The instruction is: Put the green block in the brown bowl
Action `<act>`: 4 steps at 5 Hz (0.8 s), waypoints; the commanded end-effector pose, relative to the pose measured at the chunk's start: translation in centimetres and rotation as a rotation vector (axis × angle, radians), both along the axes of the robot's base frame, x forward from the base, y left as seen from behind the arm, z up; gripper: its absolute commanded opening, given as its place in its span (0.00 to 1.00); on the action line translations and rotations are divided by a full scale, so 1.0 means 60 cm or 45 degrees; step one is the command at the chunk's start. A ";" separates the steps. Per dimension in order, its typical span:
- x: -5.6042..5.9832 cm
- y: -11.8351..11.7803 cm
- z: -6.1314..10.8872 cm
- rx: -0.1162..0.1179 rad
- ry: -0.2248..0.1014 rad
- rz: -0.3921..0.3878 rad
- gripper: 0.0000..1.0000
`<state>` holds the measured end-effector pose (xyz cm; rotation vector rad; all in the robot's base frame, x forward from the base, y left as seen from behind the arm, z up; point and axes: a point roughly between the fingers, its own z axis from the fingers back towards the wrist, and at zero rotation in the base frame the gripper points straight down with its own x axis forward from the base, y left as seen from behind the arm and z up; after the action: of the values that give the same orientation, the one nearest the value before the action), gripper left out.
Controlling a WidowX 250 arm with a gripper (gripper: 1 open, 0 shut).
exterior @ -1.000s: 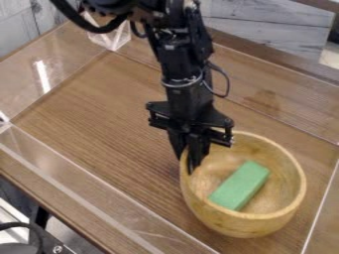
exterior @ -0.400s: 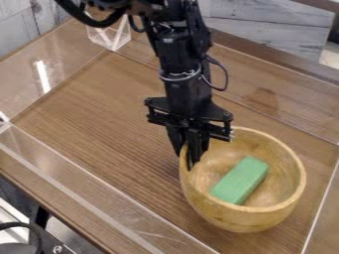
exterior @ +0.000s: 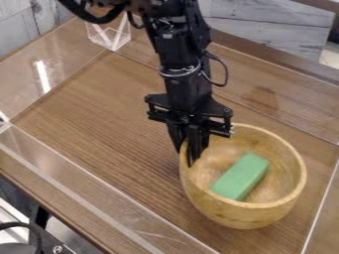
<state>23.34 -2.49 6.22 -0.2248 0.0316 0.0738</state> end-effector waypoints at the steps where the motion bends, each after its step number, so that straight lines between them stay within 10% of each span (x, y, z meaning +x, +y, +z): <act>1: 0.023 0.007 0.024 -0.006 -0.083 0.004 0.00; 4: 0.021 0.010 0.024 -0.020 -0.064 -0.003 0.00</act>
<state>23.13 -2.22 6.23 -0.2373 0.0493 0.0675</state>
